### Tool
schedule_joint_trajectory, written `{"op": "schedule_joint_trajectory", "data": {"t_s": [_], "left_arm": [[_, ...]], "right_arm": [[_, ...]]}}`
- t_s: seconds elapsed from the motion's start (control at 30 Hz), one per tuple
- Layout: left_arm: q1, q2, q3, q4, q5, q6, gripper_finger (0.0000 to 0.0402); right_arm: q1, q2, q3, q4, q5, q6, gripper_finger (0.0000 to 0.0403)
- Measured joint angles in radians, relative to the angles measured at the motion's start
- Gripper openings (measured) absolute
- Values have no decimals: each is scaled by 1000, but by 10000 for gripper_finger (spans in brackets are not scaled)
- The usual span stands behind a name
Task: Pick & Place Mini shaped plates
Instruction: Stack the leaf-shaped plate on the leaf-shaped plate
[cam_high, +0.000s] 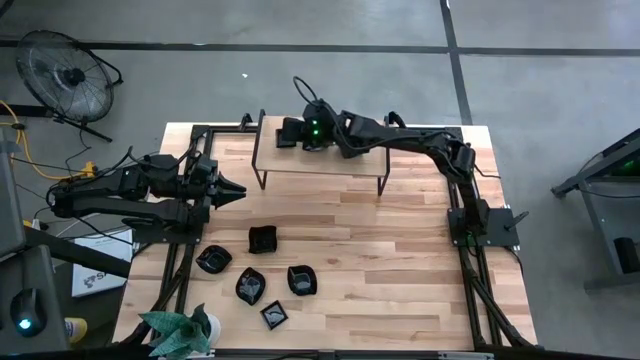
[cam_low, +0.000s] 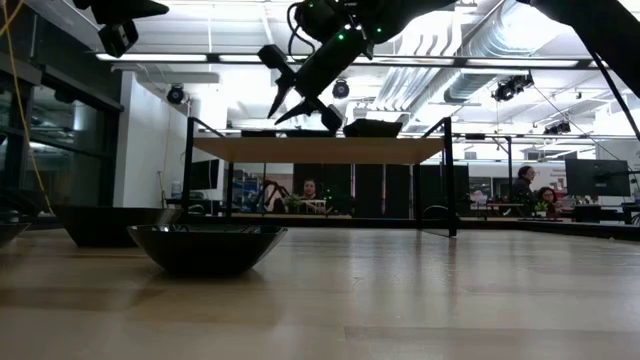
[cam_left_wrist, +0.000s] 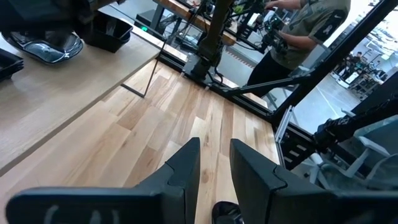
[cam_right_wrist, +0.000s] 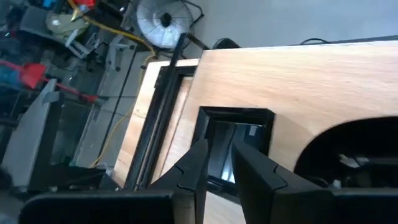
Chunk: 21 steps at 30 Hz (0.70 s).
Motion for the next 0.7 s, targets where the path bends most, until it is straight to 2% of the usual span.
{"op": "schedule_joint_trajectory", "data": {"t_s": [0.3,0.7], "left_arm": [[0,0,1,-2,0,-7,85],[0,0,1,-3,1,-13,85]], "right_arm": [[2,-55,-1,26,-41,-114,67],[19,-157,-1,49,-187,-219,67]]}}
